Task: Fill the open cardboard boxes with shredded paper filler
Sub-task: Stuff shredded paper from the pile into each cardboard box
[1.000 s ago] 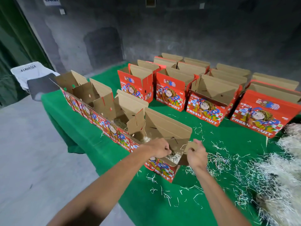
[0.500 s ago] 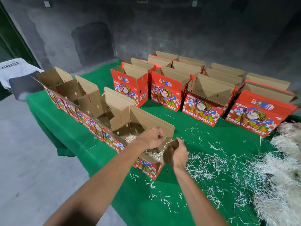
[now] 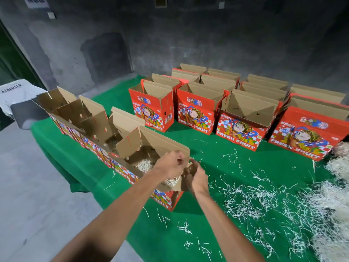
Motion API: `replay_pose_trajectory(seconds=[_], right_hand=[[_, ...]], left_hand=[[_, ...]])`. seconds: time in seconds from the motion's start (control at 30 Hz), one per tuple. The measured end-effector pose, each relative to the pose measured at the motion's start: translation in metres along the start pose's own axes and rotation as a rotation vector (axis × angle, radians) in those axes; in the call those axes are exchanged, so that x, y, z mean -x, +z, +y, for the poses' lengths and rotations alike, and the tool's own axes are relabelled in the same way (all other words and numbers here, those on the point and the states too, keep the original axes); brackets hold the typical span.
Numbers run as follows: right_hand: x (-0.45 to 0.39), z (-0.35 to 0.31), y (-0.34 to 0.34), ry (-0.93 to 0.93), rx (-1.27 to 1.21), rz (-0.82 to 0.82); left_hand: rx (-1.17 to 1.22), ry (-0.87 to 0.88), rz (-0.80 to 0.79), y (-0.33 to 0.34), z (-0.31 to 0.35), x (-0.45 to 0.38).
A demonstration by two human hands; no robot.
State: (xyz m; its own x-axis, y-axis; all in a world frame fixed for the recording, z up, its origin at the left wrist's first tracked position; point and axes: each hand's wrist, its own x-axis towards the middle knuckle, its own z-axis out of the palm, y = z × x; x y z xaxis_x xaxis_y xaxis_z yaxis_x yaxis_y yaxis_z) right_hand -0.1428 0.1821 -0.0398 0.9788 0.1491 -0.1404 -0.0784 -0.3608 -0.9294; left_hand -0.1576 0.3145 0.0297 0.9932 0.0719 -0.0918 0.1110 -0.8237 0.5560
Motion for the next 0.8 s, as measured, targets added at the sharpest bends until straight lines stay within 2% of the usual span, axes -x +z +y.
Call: replay_pose_trajectory(seconds=[0.13, 0.4, 0.63, 0.8], right_hand=[[-0.011, -0.018, -0.027, -0.112, 0.141, 0.074], [-0.07, -0.09, -0.043, -0.225, 0.119, 0.037], [-0.178, -0.147, 0.003, -0.275, 0.056, 0.026], [-0.277, -0.171, 0.063, -0.206, 0.155, 0.035]], left_hand=[[0.017, 0.073, 0.108, -0.014, 0.012, -0.015], [-0.004, 0.119, 0.304, -0.063, 0.023, -0.075], [-0.083, 0.152, 0.39, -0.123, -0.015, -0.163], [-0.154, 0.131, 0.372, -0.153, -0.075, -0.248]])
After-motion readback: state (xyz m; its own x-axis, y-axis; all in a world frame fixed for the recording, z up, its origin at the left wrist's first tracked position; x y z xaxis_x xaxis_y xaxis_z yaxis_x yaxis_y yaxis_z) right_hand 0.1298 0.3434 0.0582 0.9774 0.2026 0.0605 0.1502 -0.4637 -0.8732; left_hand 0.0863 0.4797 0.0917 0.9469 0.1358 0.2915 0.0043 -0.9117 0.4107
